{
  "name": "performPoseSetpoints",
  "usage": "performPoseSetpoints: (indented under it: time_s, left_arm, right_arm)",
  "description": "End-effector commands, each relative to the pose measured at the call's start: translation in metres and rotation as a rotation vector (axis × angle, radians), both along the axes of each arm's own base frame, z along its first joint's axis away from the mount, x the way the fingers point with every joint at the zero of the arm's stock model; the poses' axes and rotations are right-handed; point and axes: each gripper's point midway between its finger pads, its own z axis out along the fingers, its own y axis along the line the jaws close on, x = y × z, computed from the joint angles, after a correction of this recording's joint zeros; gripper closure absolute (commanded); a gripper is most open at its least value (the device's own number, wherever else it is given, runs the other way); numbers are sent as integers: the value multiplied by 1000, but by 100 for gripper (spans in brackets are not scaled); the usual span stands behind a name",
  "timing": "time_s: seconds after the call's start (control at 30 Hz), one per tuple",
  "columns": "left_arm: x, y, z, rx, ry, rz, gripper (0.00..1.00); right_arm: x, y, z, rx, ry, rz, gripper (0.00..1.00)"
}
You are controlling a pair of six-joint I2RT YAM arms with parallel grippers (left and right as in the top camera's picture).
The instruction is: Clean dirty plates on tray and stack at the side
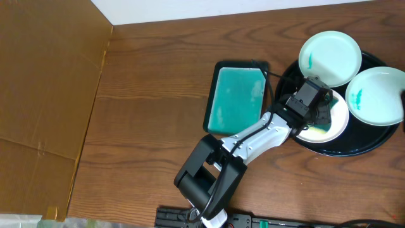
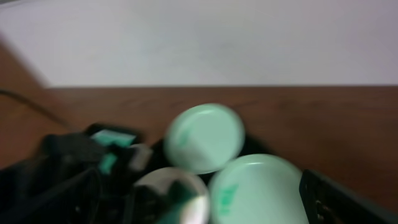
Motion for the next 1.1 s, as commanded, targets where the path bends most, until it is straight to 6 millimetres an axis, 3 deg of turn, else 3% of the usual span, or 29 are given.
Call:
performPoseSetpoints:
  time_s: [0.0, 0.17, 0.3, 0.4, 0.53, 0.63, 0.73, 0.77, 0.87, 1.07]
  left_arm:
    - [8, 10, 3, 36, -37, 34, 44]
    - [23, 31, 19, 46, -76, 53, 44]
    - [40, 68, 46, 33, -106, 139, 44]
    - [49, 95, 60, 36, -125, 190, 44]
    - [57, 123, 66, 44, -126, 245, 44]
    - [58, 127, 64, 23, -106, 244, 44]
    - [55, 126, 63, 23, -95, 238, 43]
    - [55, 126, 63, 24, -94, 238, 44]
    - [54, 127, 61, 33, -91, 229, 43]
    - [54, 127, 62, 52, -105, 200, 44]
  right_arm:
    - [5, 49, -15, 168, 139, 280, 1]
    - [31, 67, -36, 231, 239, 381, 1]
    - [48, 59, -75, 134, 439, 180, 1]
    - [44, 55, -107, 17, 593, 60, 1]
    - [23, 80, -155, -13, 816, 47, 48]
    - [15, 92, -189, -20, 939, 26, 57]
    - [18, 85, -221, -57, 1028, -78, 66]
    - [20, 82, -229, -72, 1042, -101, 64]
    - [26, 79, -248, -110, 1065, -124, 40]
    - [32, 80, -287, -148, 1129, -133, 46]
